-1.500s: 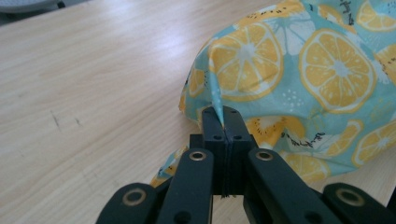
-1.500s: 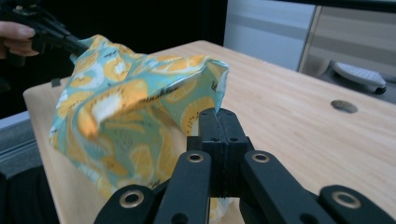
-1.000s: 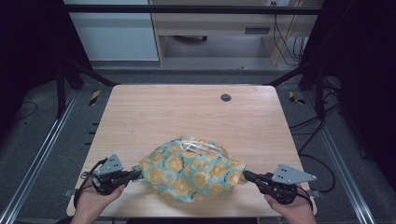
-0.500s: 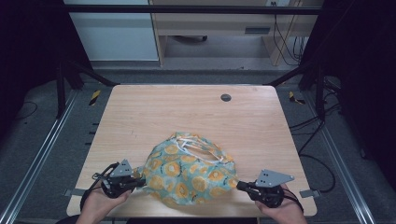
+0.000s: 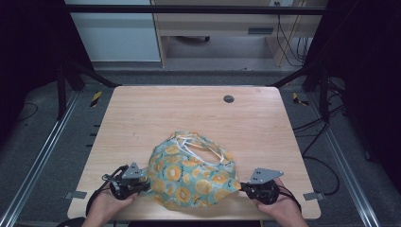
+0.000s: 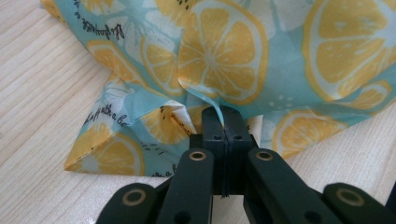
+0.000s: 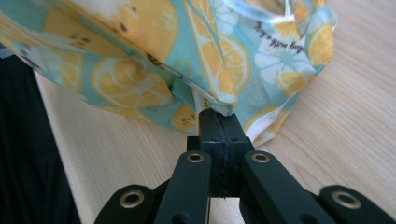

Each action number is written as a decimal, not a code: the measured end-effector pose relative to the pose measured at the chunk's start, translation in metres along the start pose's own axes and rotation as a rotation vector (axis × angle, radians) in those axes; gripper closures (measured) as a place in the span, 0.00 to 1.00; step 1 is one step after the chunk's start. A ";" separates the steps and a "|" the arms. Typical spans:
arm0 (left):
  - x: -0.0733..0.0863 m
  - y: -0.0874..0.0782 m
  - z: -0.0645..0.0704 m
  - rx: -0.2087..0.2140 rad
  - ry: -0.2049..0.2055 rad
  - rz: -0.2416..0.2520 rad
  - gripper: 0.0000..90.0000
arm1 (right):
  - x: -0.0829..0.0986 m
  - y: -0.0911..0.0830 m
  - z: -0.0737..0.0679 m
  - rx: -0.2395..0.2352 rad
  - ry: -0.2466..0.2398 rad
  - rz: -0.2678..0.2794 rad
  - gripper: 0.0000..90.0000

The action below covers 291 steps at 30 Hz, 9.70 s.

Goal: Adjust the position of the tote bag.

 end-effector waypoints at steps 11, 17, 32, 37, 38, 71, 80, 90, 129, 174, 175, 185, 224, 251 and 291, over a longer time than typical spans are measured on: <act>0.002 0.000 -0.001 0.001 -0.010 -0.013 1.00 | -0.002 0.004 0.012 0.039 0.014 0.003 1.00; 0.004 -0.001 0.000 0.011 -0.020 -0.014 1.00 | -0.007 0.000 0.021 0.073 0.032 0.044 1.00; -0.015 -0.043 -0.008 -0.110 -0.074 0.269 1.00 | -0.043 -0.022 0.031 0.136 0.052 0.200 1.00; -0.026 -0.068 -0.013 -0.120 -0.128 0.424 1.00 | -0.068 -0.034 0.040 0.172 0.055 0.275 1.00; -0.028 -0.071 -0.013 -0.117 -0.128 0.436 1.00 | -0.072 -0.037 0.040 0.173 0.055 0.292 1.00; 0.006 -0.013 0.049 0.100 0.210 0.003 1.00 | -0.017 -0.011 -0.038 -0.247 -0.035 0.092 1.00; 0.010 -0.003 0.028 0.060 0.113 -0.010 1.00 | 0.002 0.009 -0.014 -0.136 0.004 -0.023 1.00; 0.010 0.001 0.015 0.035 0.043 -0.007 1.00 | 0.004 0.015 0.001 -0.074 0.042 -0.033 1.00; -0.007 -0.030 0.010 -0.125 -0.122 0.262 0.13 | -0.075 0.092 0.054 0.139 0.106 0.012 0.41; -0.103 -0.076 -0.013 -0.231 -0.103 0.394 0.26 | -0.160 0.089 -0.129 -0.321 -0.151 0.165 1.00; -0.109 -0.074 -0.011 -0.225 -0.101 0.386 0.26 | -0.160 0.089 -0.129 -0.321 -0.151 0.165 1.00; -0.134 -0.024 -0.012 -0.214 -0.115 0.268 0.14 | -0.132 0.105 -0.143 -0.343 -0.175 0.105 1.00; -0.049 -0.062 0.060 0.006 -0.064 0.347 0.98 | -0.132 0.041 -0.083 -0.109 -0.100 0.141 0.52; -0.015 -0.022 0.070 0.044 -0.033 0.216 0.97 | -0.070 0.037 -0.076 -0.101 -0.054 -0.024 0.62; -0.015 -0.003 0.075 -0.028 0.072 0.148 0.98 | -0.070 -0.001 -0.057 -0.100 -0.067 0.014 0.37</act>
Point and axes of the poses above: each handheld gripper's, and its own axes: y roughly forward along the jaws, x roughly out of its underside, z roughly to its right, the point moved 4 cm from there along y, roughly forward along the jaws, and after that the axes turned 13 degrees about z, right-handed, at the moved point
